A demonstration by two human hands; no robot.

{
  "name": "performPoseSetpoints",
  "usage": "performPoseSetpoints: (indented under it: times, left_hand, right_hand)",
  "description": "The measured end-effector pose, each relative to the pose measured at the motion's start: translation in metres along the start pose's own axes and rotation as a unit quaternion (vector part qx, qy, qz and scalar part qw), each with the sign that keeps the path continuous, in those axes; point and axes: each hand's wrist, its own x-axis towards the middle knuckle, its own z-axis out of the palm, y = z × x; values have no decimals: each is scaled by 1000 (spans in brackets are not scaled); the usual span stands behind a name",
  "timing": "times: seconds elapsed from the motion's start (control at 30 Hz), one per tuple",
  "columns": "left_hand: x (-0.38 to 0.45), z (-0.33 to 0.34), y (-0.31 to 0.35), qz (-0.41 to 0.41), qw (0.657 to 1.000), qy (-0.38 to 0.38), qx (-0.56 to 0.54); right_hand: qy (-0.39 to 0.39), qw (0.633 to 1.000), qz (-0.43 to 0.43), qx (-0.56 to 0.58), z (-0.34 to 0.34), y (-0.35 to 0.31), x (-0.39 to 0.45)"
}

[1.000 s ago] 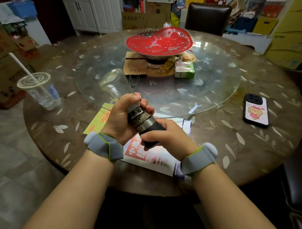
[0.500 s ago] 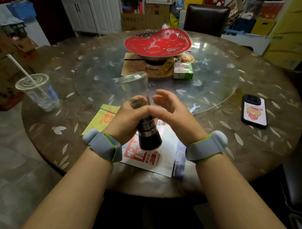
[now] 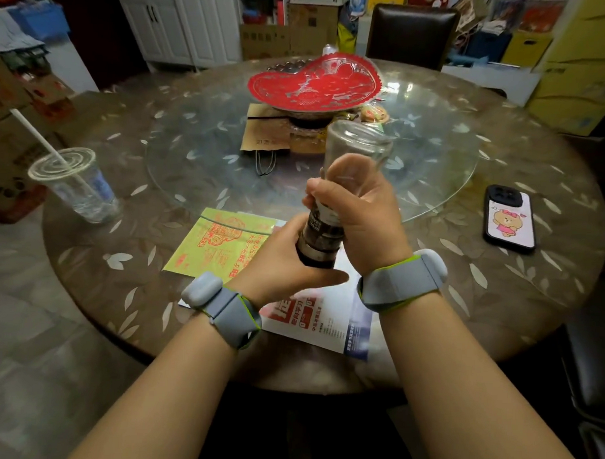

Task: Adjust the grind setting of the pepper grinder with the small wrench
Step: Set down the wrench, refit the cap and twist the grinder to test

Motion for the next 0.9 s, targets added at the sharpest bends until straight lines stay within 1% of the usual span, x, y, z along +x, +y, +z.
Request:
performPoseSetpoints:
  times: [0.07, 0.13, 0.2, 0.23, 0.27, 0.3, 0.33, 0.43, 0.5, 0.6, 0.67, 0.7, 0.73, 0.77, 0.8, 0.87, 0.9]
  left_hand:
    - [1, -2, 4, -4, 999, -29, -13]
    - [0, -6, 7, -15, 994, -98, -52]
    - [-2, -11, 7, -21, 978, -180, -107]
    - [-2, -12, 6, -20, 969, -209, -130]
    - [-2, -12, 5, -17, 966, -217, -140]
    - [-2, -11, 5, -16, 968, -205, -143]
    - [-1, -9, 5, -15, 975, -173, -136]
    - [4, -1, 4, -11, 998, -23, -50]
    - [6, 3, 4, -20, 998, 54, 3]
    - [6, 11, 7, -24, 988, 139, 66]
    - [5, 16, 10, -11, 979, 182, 91]
    - [4, 17, 11, -10, 978, 183, 96]
    - [4, 16, 9, -17, 981, 167, 94]
    - [3, 13, 9, -27, 987, 137, 82]
    - [3, 8, 7, -38, 993, 98, 59]
    - [2, -4, 5, -33, 999, -3, -6]
    - [0, -9, 6, -20, 997, -62, -40]
  right_hand:
    - [-47, 998, 34, 32, 0, -1, 0]
    - [-102, 988, 81, 87, -3, -4, 3]
    - [-168, 965, 140, 142, -5, -9, 5]
    - [-189, 956, 159, 156, -6, -11, 6]
    - [-194, 954, 165, 157, -6, -12, 7]
    - [-184, 958, 162, 148, -5, -12, 8]
    - [-162, 967, 152, 128, -3, -11, 8]
    - [-64, 993, 89, 44, 3, -4, 11]
    - [2, 999, 44, -4, 7, 0, 12]
    - [122, 991, -4, -48, 14, 14, 9]
    - [193, 979, -21, -60, 19, 22, 7]
    - [208, 975, -26, -67, 20, 24, 5]
    - [206, 976, -26, -71, 18, 24, 3]
    - [182, 981, -21, -69, 15, 22, 3]
    - [135, 989, -14, -56, 11, 18, 3]
    - [-6, 1000, 23, 12, 3, 9, 5]
    - [-76, 994, 52, 54, -1, 4, 6]
